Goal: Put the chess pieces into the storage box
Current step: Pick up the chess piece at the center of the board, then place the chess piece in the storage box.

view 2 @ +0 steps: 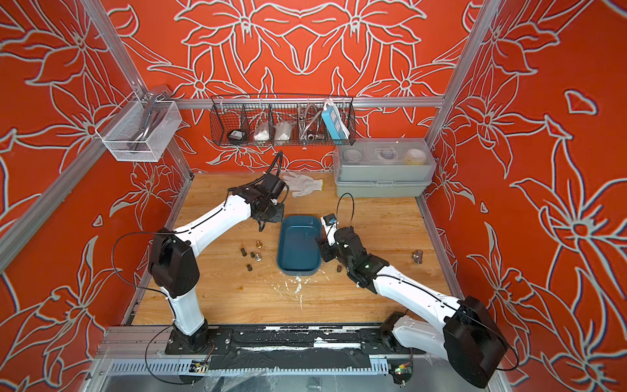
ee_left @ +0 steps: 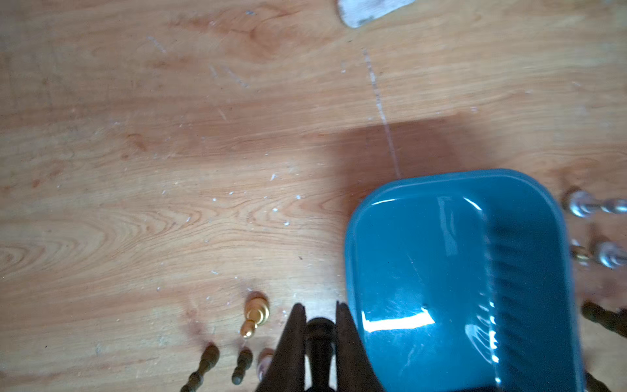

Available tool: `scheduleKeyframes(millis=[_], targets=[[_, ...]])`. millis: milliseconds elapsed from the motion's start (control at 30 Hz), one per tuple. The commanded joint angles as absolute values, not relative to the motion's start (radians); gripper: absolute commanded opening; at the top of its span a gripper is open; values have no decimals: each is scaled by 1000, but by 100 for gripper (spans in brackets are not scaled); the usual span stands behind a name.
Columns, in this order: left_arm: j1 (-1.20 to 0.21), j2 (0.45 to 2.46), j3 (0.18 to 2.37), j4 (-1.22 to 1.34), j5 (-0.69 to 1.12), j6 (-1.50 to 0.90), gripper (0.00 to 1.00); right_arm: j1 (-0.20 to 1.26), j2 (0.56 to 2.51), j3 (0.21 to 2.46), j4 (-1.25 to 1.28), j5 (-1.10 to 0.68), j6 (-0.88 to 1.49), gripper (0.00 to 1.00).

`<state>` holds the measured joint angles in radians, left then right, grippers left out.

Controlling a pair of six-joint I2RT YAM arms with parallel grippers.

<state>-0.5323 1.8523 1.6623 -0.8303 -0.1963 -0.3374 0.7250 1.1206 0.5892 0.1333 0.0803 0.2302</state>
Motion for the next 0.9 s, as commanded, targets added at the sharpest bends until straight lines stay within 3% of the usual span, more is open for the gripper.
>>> scheduleKeyframes(millis=[0,867], targets=[[-559,1921,1729,-871,-198,-330,14,723,1100,572,161,118,251,53],[-598,2222,1881,-829,-202,-297,14,716,1082,553,175,142,244,53]])
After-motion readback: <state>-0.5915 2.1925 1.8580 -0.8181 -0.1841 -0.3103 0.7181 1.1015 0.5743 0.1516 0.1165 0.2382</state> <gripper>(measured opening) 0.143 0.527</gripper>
